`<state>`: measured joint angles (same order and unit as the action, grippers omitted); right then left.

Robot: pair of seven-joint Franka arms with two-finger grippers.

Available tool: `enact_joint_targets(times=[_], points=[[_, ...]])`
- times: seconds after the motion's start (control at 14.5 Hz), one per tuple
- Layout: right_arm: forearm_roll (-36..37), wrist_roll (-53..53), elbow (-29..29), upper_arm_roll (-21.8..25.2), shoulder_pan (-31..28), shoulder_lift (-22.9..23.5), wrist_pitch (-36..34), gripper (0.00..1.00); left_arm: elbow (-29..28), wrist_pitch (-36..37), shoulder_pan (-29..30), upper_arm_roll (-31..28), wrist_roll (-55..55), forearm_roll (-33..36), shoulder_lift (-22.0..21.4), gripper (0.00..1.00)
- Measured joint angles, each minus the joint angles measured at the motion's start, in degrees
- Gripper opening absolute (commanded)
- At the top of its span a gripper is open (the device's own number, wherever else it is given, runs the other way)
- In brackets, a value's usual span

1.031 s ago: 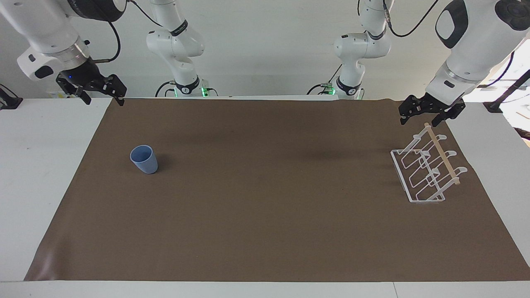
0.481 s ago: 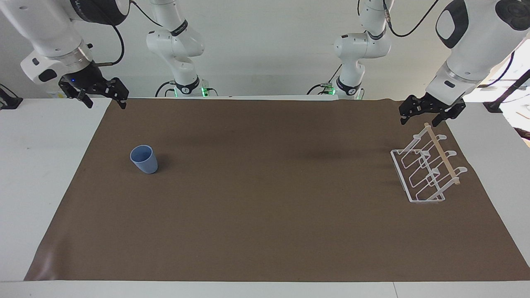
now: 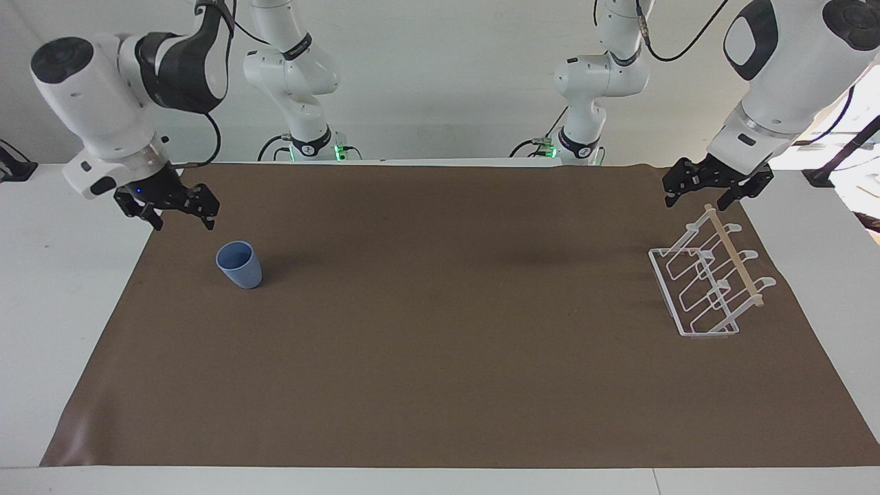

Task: Hang cup on cup holder
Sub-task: 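Reach the right gripper down to the blue cup and grasp its rim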

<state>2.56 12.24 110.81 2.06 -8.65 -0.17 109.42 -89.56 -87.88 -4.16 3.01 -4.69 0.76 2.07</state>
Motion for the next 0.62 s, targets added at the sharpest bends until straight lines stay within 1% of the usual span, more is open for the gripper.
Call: enact_joint_targets(times=[0.14,0.28,0.41,0.62], points=[[-1.6,1.6,4.3,0.0,-1.5,0.6,3.5,1.0,0.0,0.0,0.0,0.0,0.0,0.0,0.0,1.0],[-2.3,3.4,6.9,0.1,-2.1,1.5,5.7,0.96,0.0,0.0,0.0,0.0,0.0,0.0,0.0,1.0],[-2.4,5.2,8.5,0.1,-2.2,2.5,7.7,0.95,0.0,0.0,0.0,0.0,0.0,0.0,0.0,1.0],[-2.4,5.7,10.1,0.0,-2.2,3.9,11.1,0.89,0.0,0.0,0.0,0.0,0.0,0.0,0.0,1.0]])
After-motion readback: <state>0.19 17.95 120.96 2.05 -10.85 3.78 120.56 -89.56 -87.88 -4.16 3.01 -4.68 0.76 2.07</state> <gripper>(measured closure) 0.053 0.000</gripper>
